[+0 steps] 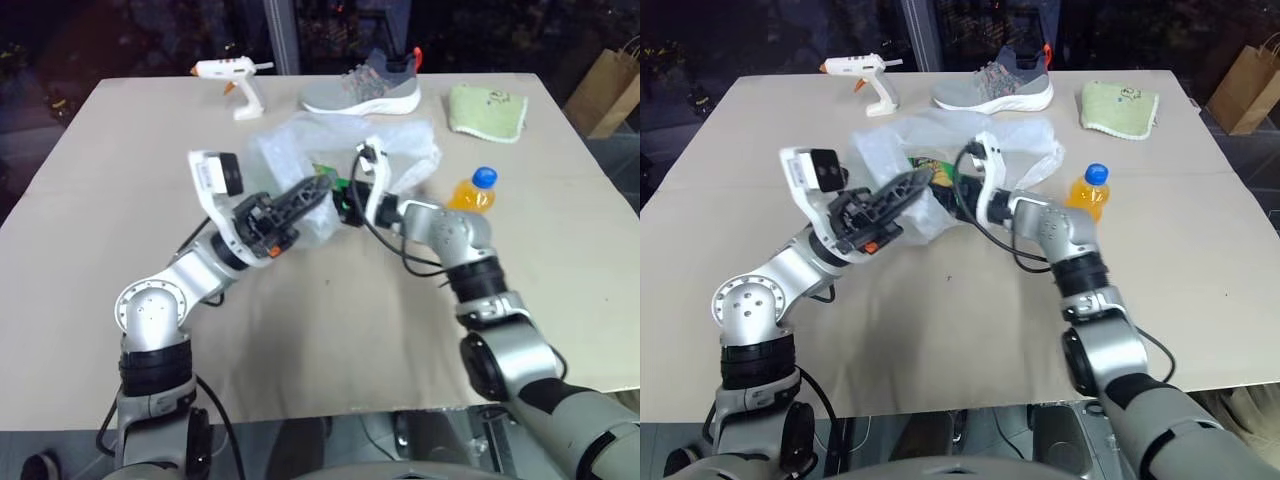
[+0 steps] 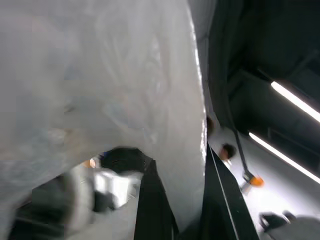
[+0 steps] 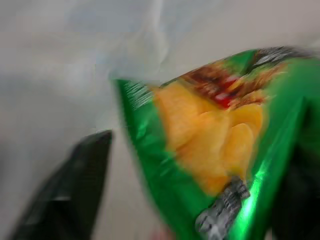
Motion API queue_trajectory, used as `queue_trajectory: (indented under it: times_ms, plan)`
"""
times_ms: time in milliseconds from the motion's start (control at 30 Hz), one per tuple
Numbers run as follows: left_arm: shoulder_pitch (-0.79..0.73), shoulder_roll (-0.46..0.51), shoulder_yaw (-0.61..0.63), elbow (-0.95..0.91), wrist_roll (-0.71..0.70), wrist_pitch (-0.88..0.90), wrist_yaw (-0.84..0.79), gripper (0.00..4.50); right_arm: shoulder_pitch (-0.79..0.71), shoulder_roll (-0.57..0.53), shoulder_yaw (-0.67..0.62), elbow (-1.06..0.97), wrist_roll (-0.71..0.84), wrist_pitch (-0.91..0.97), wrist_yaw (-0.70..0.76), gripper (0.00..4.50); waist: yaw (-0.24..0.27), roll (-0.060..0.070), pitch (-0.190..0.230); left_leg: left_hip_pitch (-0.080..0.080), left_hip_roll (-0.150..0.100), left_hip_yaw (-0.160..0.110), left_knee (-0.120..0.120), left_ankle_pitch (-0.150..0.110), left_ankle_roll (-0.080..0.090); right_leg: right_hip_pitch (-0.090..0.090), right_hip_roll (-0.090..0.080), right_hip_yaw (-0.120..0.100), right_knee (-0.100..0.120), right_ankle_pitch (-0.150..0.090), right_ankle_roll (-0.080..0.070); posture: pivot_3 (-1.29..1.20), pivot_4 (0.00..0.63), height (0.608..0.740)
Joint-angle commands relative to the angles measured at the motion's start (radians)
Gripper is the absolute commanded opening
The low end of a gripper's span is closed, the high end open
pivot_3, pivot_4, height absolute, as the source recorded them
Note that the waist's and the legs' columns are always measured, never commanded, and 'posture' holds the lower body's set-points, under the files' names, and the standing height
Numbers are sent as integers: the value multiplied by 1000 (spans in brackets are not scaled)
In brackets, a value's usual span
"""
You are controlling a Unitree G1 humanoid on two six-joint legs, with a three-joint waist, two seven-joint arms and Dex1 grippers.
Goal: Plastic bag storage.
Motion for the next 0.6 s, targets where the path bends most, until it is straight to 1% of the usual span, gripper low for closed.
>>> queue_trajectory:
  times_ms: [33,67,200,267,333,400,500,600]
  plan:
    - [-35,-14,58,22,-24,-57,29,0,56,-74,4,-125,-30,15,9,4471,-3,0,0,0,0,0,0,0,1,0,0,0,0,0,0,0,150,740]
    - [-40,-17,65,30,-25,-63,36,0,71,-90,8,-146,-37,10,13,4471,-5,0,0,0,0,0,0,-1,2,0,0,0,1,0,0,0,150,740]
    - [-34,-34,78,40,-9,-91,58,0,120,-111,-12,-214,-114,-77,-67,4471,-18,0,0,2,1,1,0,-2,3,0,2,1,3,0,0,0,150,740]
    - [-23,-43,75,38,-9,-93,68,0,141,-130,-22,-244,-138,-109,-75,4471,-16,0,0,2,2,1,0,-2,3,-1,3,2,4,0,0,0,150,740]
    - [-17,-49,76,32,-12,-97,81,0,171,-153,-39,-293,-130,-109,-66,4471,-13,0,0,2,2,1,0,-1,3,-1,3,2,4,0,0,0,150,740]
    - [-13,-51,81,25,-17,-104,92,0,219,-216,-39,-385,-108,-110,1,4471,-5,0,0,1,1,1,0,-1,3,0,2,2,3,0,0,0,150,740]
    - [-11,-58,96,21,-28,-118,113,0,285,-334,-98,-519,-40,-77,78,4471,-1,0,0,0,0,0,1,-1,3,0,0,1,1,0,0,0,150,740]
    - [-12,-57,106,18,-32,-123,122,0,279,-414,-198,-592,-11,-118,79,4471,-2,0,0,0,0,0,1,-2,3,0,0,1,1,0,0,0,150,740]
